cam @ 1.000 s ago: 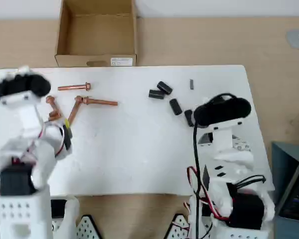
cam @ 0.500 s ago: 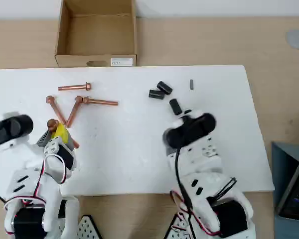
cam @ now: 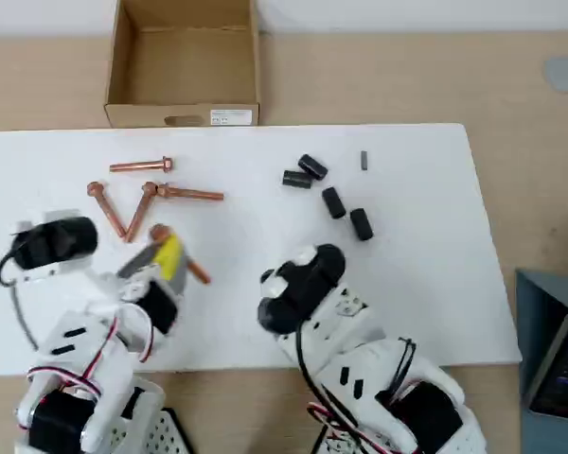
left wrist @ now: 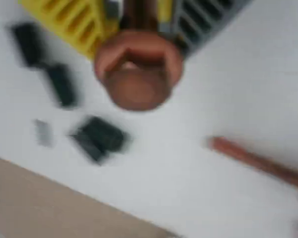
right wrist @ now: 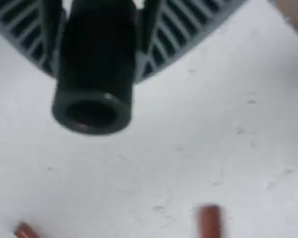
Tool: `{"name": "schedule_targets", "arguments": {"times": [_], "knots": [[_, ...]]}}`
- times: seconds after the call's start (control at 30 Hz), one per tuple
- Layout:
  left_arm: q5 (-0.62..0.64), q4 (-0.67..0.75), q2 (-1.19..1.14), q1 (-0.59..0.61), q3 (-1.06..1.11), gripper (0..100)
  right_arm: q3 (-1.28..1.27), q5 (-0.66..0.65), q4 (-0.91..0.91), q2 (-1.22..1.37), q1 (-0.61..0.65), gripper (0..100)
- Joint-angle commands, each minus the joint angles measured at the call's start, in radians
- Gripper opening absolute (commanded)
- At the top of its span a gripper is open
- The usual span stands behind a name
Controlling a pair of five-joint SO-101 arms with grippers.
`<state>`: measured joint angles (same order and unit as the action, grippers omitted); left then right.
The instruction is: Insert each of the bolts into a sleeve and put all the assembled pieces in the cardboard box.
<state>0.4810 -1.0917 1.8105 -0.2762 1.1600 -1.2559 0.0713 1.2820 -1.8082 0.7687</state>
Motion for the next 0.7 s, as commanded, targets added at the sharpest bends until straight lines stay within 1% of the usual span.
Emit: {"name": "schedule_targets", "arguments": {"times": [0.0,0.13,0.27,0.37,0.47,0.67], "knots": [[0.044,0.118,0.008,-0.074,-0.012,0,-0.002,0.005,-0.028,-0.07,0.031,0.9],[0.058,0.219,0.008,-0.123,-0.009,0,-0.002,0.005,-0.037,-0.07,0.042,0.9],[0.058,0.27,0.008,-0.181,-0.009,0,-0.018,0.003,-0.063,-0.07,0.068,0.9],[0.054,0.264,0.008,-0.219,-0.014,0,-0.024,-0.011,-0.071,-0.07,0.067,0.9],[0.046,0.262,0.008,-0.226,-0.012,0,-0.022,-0.034,-0.071,-0.07,0.064,0.9],[-0.048,0.207,0.008,-0.232,-0.017,0,-0.022,-0.034,-0.092,-0.07,0.064,0.9]]}}
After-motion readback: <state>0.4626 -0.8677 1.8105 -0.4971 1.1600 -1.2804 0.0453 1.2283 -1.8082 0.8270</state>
